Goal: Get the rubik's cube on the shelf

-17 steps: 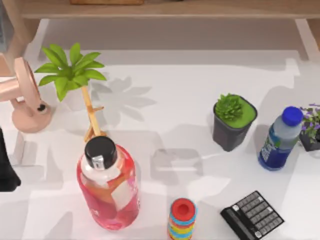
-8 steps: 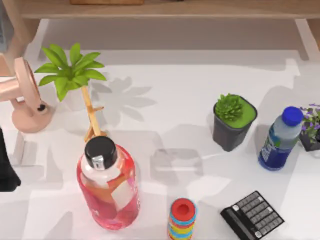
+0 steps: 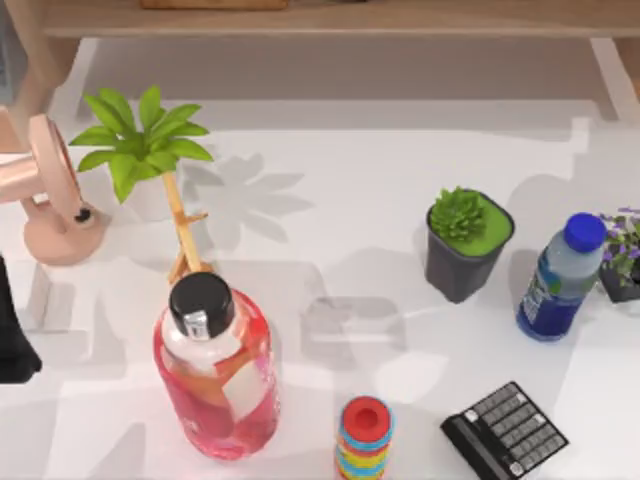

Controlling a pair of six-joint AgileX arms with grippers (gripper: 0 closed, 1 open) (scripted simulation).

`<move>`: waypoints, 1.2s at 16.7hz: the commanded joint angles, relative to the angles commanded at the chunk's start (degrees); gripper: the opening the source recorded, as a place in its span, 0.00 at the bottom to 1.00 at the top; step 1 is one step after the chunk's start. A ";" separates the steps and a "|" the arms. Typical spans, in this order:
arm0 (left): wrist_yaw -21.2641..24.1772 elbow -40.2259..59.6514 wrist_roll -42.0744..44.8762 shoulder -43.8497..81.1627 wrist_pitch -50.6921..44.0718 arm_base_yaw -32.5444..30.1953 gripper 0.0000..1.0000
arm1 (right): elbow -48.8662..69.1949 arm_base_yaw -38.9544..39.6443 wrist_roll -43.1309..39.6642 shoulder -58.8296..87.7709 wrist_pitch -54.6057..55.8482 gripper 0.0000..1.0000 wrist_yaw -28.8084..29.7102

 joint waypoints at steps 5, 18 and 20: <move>0.00 0.00 0.00 0.00 0.00 0.00 1.00 | 5.53 -0.75 0.28 -3.65 -5.24 0.00 2.58; 0.00 0.00 0.00 0.00 0.00 0.00 1.00 | 8.11 -0.43 1.80 3.25 -4.86 0.00 -1.99; 0.00 0.00 0.00 0.00 0.00 0.00 1.00 | 6.91 -0.44 2.04 1.94 -4.75 0.00 -2.00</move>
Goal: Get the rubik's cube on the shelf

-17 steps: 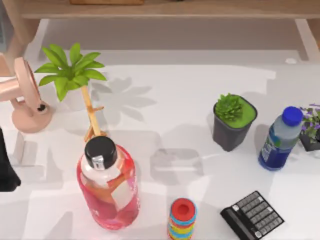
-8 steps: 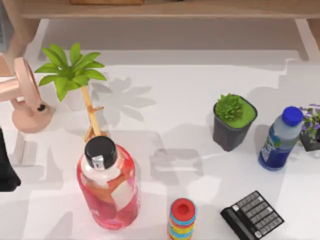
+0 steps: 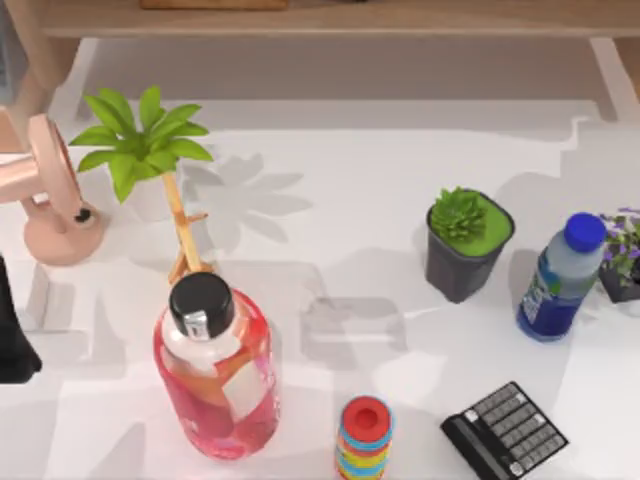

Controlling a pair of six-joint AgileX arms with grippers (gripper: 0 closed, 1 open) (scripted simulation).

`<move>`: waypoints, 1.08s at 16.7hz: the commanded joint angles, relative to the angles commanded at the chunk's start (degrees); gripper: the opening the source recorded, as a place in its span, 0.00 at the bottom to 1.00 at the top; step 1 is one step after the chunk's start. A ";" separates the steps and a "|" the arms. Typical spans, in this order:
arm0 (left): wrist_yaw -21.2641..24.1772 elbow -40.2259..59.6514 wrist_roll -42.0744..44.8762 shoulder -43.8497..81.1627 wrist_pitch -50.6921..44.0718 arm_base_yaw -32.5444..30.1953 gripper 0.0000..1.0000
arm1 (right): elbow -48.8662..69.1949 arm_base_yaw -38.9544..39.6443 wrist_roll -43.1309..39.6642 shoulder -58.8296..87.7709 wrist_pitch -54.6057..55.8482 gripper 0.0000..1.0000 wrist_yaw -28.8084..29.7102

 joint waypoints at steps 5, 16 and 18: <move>0.00 0.00 0.00 0.00 0.00 0.00 1.00 | -10.23 2.07 2.45 -11.85 3.52 0.00 -0.23; 0.00 0.00 0.00 0.00 0.00 0.00 1.00 | -52.40 22.04 11.59 -41.23 38.21 0.00 1.01; 0.00 0.00 0.00 0.00 0.00 0.00 1.00 | -59.14 26.14 13.04 -43.40 50.00 0.00 2.61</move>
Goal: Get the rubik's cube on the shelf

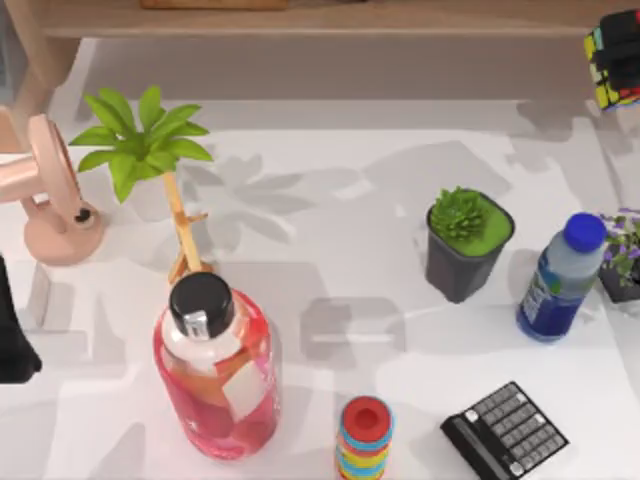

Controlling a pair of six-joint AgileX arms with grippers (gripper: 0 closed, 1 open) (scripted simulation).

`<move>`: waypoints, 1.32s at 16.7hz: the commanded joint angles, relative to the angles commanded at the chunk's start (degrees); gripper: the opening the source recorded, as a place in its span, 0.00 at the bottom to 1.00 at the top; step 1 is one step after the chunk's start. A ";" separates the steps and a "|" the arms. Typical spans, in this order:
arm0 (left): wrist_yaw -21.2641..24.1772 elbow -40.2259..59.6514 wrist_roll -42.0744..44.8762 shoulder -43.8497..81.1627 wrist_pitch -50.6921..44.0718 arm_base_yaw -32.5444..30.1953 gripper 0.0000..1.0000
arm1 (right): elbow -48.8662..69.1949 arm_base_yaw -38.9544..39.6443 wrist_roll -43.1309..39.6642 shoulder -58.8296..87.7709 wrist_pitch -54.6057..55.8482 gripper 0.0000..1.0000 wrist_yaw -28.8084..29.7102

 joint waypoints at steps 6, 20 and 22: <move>0.00 0.00 0.00 0.00 0.00 0.00 1.00 | -15.44 10.01 3.09 -0.32 40.89 0.00 7.64; 0.00 0.00 0.00 0.00 0.00 0.00 1.00 | -32.51 19.39 4.01 17.31 106.77 0.00 26.04; 0.00 0.00 0.00 0.00 0.00 0.00 1.00 | -32.71 19.44 3.98 17.74 107.64 0.00 26.36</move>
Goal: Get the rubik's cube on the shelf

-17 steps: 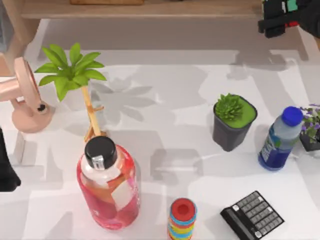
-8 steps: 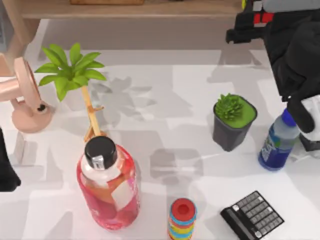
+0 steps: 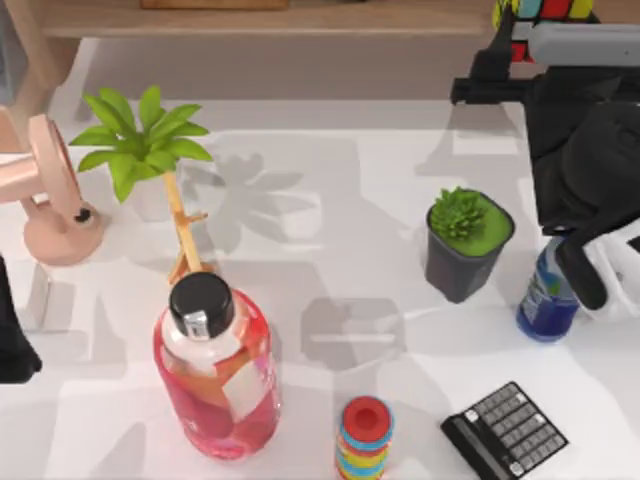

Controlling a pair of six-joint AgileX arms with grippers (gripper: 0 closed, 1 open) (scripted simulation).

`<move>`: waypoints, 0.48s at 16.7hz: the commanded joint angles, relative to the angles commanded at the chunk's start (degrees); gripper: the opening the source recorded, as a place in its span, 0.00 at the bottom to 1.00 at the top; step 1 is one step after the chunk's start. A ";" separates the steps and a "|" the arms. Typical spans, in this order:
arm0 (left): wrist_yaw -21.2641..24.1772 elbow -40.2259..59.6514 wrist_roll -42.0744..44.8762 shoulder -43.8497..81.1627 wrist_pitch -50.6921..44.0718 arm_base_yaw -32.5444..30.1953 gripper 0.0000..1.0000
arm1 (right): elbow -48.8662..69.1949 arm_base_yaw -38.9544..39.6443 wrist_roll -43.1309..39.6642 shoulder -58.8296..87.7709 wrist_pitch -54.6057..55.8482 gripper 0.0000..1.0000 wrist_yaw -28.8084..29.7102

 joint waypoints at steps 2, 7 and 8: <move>0.00 0.00 0.00 0.00 0.00 0.00 1.00 | 0.00 0.00 0.00 0.00 0.00 0.00 0.00; 0.00 0.00 0.00 0.00 0.00 0.00 1.00 | 2.69 -0.43 0.23 -1.65 -0.84 0.00 -0.28; 0.00 0.00 0.00 0.00 0.00 0.00 1.00 | 4.39 -0.62 0.33 -1.49 -1.54 0.00 -0.45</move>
